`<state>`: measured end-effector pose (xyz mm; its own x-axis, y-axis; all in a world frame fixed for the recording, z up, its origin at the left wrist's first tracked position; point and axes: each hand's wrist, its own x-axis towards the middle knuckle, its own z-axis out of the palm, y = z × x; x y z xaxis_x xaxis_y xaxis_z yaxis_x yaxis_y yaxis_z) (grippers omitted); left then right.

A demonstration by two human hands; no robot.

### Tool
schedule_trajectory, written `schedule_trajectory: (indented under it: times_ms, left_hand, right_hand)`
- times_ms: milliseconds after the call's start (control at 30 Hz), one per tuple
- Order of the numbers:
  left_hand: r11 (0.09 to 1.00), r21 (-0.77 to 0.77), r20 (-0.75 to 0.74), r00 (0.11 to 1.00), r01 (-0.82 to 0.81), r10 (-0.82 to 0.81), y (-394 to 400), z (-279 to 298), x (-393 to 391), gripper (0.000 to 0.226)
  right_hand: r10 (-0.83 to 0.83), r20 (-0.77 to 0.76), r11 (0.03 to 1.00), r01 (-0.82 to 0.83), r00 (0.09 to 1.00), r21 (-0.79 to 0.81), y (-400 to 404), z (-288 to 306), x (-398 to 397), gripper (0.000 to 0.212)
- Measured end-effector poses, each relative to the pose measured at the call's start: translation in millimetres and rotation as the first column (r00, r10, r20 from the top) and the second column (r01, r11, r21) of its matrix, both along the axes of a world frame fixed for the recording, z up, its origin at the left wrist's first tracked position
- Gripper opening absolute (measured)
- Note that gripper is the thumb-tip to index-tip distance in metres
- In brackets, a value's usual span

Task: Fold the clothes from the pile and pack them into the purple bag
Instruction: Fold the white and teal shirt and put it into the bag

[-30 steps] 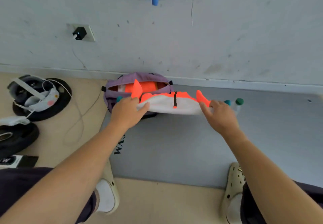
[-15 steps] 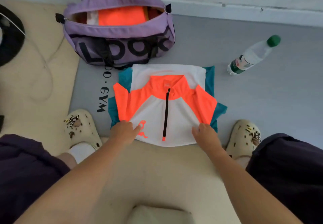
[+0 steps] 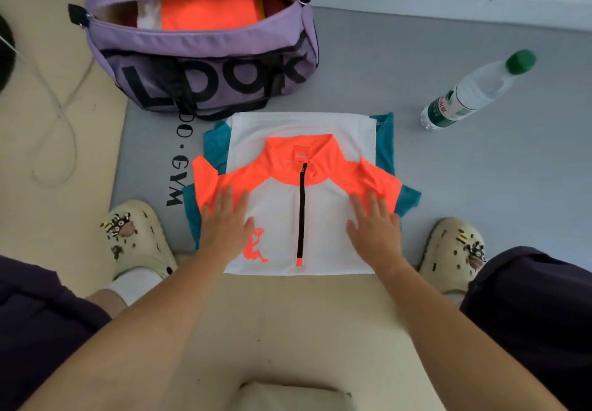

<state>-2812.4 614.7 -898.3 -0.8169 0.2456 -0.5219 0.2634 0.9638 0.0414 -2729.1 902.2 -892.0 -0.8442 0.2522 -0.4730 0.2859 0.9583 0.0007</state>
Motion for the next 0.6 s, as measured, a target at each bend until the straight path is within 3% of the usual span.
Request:
schedule_trajectory:
  times_ms: [100, 167, 367, 467, 600]
  left_hand:
    - [0.976, -0.002, -0.137, 0.966, -0.220, 0.217, -22.8, -3.3, -1.3, 0.063]
    - [0.954, 0.028, -0.203, 0.932, -0.300, 0.299, -24.0, -1.9, -9.3, 0.060]
    - [0.976, 0.217, -0.119, 0.993, 0.008, 0.019, 8.6, -4.8, -41.7, 0.059]
    - [0.986, 0.164, -0.182, 0.983, 0.013, 0.017, 10.6, -7.8, -58.5, 0.050]
    - [0.998, -0.038, -0.254, 0.966, -0.049, 0.038, -15.5, -11.0, -75.6, 0.048]
  right_hand:
    - [-0.393, -0.026, 0.906, 0.392, 0.919, 0.158, 16.9, 0.5, 8.4, 0.065]
    - [-0.441, -0.048, 0.883, 0.443, 0.896, 0.155, 22.5, 1.7, 4.7, 0.071]
    - [-0.054, -0.140, 0.998, 0.047, 0.989, -0.051, 2.9, 0.5, -37.2, 0.064]
    - [0.095, -0.134, 0.984, -0.113, 0.986, -0.140, -13.4, -4.5, -62.9, 0.071]
    - [0.097, -0.032, 0.990, -0.099, 0.995, -0.099, -21.2, -14.4, -81.9, 0.081]
